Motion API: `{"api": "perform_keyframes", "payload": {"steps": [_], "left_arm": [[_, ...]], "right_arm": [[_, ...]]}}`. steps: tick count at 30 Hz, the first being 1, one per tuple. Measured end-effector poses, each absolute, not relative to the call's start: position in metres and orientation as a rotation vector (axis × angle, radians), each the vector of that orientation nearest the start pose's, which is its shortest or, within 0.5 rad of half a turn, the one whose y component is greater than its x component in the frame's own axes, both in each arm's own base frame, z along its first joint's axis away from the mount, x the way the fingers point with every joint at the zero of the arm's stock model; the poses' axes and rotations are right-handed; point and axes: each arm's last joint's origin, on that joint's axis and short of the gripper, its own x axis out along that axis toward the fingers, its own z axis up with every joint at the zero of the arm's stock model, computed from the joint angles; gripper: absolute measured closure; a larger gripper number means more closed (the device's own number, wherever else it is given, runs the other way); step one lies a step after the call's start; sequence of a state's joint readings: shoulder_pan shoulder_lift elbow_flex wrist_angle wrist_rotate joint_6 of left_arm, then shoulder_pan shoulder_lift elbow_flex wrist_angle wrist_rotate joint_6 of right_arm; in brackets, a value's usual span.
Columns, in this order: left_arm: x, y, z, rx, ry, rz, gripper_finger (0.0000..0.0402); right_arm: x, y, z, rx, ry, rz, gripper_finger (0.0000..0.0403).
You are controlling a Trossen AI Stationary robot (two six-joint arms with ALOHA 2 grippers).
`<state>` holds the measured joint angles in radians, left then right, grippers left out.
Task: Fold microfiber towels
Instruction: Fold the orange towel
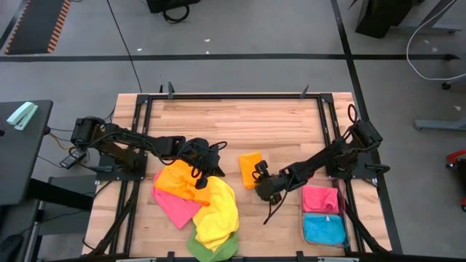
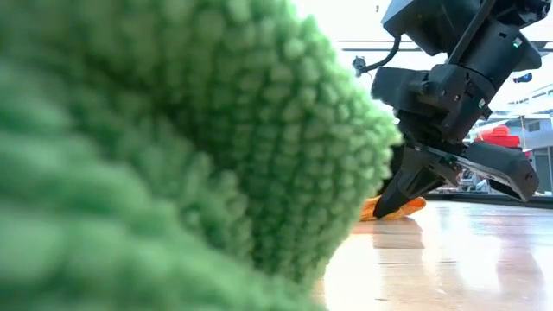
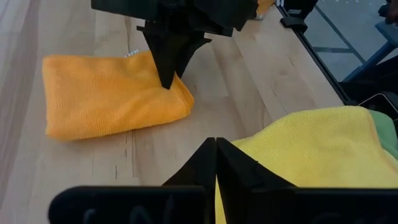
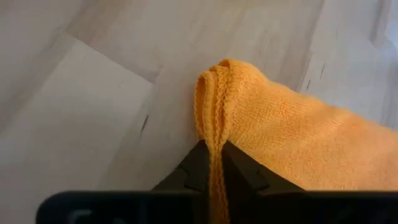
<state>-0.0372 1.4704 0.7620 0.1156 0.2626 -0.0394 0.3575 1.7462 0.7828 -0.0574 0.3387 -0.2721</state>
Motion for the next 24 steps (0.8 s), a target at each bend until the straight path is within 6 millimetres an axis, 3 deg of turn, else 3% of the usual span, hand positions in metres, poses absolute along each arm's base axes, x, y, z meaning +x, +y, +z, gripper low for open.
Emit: {"api": "perform_keyframes", "payload": {"steps": [10,16,24], "left_arm": [[0.304,-0.019,0.208,-0.059,0.471,-0.293,0.0378],[0.31,-0.028,0.21,-0.045,0.397,-0.304,0.0383],[0.33,-0.042,0.166,-0.012,0.445,-0.216,0.0389]], "right_arm": [[0.306,0.095,0.151,-0.368,0.942,0.358,0.0365],[0.311,0.083,0.157,-0.13,0.98,0.444,0.0366],[0.31,0.08,0.157,-0.06,1.013,0.433,0.0366]]}}
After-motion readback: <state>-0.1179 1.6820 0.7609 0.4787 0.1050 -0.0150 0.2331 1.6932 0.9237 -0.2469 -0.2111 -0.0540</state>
